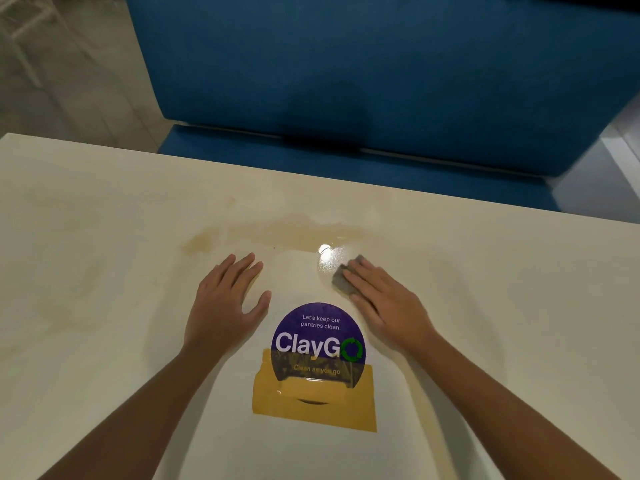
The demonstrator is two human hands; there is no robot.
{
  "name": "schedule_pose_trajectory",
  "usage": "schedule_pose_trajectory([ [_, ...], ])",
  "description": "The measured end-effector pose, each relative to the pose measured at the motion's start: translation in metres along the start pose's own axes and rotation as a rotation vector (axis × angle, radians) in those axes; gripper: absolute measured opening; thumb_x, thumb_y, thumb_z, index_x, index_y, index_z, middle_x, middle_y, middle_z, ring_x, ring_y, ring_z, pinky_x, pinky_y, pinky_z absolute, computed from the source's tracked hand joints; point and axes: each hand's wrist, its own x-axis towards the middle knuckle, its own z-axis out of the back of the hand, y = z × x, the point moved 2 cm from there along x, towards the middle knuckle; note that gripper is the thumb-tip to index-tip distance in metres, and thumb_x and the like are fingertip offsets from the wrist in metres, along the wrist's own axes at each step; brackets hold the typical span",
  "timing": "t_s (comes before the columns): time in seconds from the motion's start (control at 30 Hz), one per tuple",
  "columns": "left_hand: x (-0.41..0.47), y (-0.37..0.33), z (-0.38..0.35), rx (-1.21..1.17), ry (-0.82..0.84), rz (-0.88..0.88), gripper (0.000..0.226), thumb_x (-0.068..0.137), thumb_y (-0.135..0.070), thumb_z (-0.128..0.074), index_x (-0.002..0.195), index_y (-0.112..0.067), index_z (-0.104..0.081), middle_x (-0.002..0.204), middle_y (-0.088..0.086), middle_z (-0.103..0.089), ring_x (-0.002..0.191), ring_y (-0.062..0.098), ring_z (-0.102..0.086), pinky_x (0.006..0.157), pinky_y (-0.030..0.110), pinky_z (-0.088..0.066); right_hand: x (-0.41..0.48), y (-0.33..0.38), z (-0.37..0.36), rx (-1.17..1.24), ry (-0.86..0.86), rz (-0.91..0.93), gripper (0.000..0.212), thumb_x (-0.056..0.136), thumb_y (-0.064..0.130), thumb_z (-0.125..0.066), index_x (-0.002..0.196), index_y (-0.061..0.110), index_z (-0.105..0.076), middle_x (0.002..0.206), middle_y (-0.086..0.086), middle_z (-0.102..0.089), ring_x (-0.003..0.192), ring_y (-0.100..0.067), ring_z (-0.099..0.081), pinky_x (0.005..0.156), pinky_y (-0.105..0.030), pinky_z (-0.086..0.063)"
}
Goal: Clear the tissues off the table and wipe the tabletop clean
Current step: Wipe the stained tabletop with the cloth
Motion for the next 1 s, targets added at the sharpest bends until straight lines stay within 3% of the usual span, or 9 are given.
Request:
schedule_pose_trajectory([
  [0.1,0.0,-0.001,0.0,-0.001,0.001,0.002,0.062,0.085,-0.053,-0.033,0.125,-0.013,-0.059,0.134,0.003,-0.054,0.129,0.027,-0.044,0.103,0.047,-0.039,-0.004,-0.03,0.012,0.015,-0.11,-0.147,0.045,0.098,0.036,-0.028,0.138,0.019,-0.043,0.145,0.004,-0.041,0.138,-0.006,-0.025,0.113,-0.029,-0.024],
  [0.2,0.0,-0.001,0.0,-0.005,-0.007,0.012,0.062,0.084,-0.054,-0.034,0.124,-0.014,-0.059,0.134,0.002,-0.054,0.129,0.026,-0.044,0.103,0.047,-0.039,0.013,-0.037,0.014,0.003,-0.156,-0.397,0.048,0.099,0.029,-0.022,0.144,0.014,-0.031,0.152,0.0,-0.027,0.142,-0.013,-0.017,0.114,-0.023,-0.009],
  [0.33,0.0,-0.001,-0.001,-0.009,-0.007,0.024,0.062,0.084,-0.055,-0.035,0.125,-0.015,-0.058,0.135,0.002,-0.054,0.129,0.025,-0.044,0.102,0.046,-0.039,0.044,-0.009,0.004,-0.094,-0.21,-0.586,0.048,0.099,0.014,-0.025,0.145,0.002,-0.019,0.153,-0.013,-0.02,0.142,-0.028,-0.011,0.116,-0.034,-0.004],
  [0.4,0.0,0.0,-0.002,-0.009,0.001,0.031,0.063,0.083,-0.056,-0.034,0.126,-0.016,-0.057,0.136,0.0,-0.053,0.131,0.023,-0.043,0.103,0.045,-0.037,0.055,0.009,-0.002,-0.068,-0.196,-0.558,0.049,0.099,0.016,-0.022,0.147,0.006,-0.015,0.155,-0.01,-0.016,0.144,-0.025,-0.006,0.117,-0.033,-0.001],
  [0.5,0.0,0.002,-0.004,-0.001,0.011,0.04,0.063,0.084,-0.056,-0.033,0.128,-0.017,-0.056,0.138,-0.002,-0.051,0.132,0.021,-0.04,0.105,0.042,-0.033,0.053,0.028,-0.011,-0.016,-0.129,-0.31,0.056,0.096,0.031,-0.01,0.148,0.014,-0.017,0.156,-0.003,-0.015,0.145,-0.018,-0.004,0.116,-0.028,0.003],
  [0.7,0.006,0.004,0.001,0.005,-0.016,0.012,0.061,0.081,-0.054,-0.034,0.12,-0.016,-0.061,0.128,-0.001,-0.058,0.118,0.023,-0.051,0.095,0.039,-0.039,0.021,-0.014,0.002,0.022,-0.013,-0.05,0.051,0.096,0.04,-0.021,0.142,0.024,-0.036,0.149,0.008,-0.033,0.14,-0.003,-0.016,0.113,-0.016,-0.004],
  [0.83,0.028,0.009,0.011,-0.017,-0.052,-0.001,0.06,0.079,-0.054,-0.035,0.123,-0.019,-0.057,0.129,-0.007,-0.054,0.12,0.013,-0.044,0.097,0.029,-0.033,0.017,-0.045,0.013,0.044,-0.143,-0.246,0.047,0.097,0.037,-0.027,0.141,0.025,-0.037,0.149,0.01,-0.032,0.139,-0.001,-0.017,0.115,-0.024,-0.014],
  [0.93,0.043,0.017,0.01,-0.009,-0.035,0.01,0.067,0.08,-0.059,-0.036,0.134,-0.021,-0.047,0.146,-0.008,-0.038,0.138,0.013,-0.026,0.11,0.032,-0.022,0.038,-0.049,0.01,0.024,-0.174,-0.478,0.047,0.101,0.025,-0.026,0.147,0.017,-0.023,0.154,0.003,-0.021,0.143,-0.01,-0.01,0.112,-0.018,0.003],
  [1.0,0.049,0.021,0.006,-0.006,-0.004,0.03,0.076,0.079,-0.064,-0.032,0.14,-0.019,-0.039,0.152,-0.008,-0.027,0.142,0.012,-0.016,0.114,0.032,-0.013,0.057,-0.04,0.006,-0.009,-0.215,-0.614,0.048,0.1,0.02,-0.024,0.147,0.01,-0.017,0.153,-0.003,-0.019,0.143,-0.018,-0.009,0.113,-0.023,0.002],
])
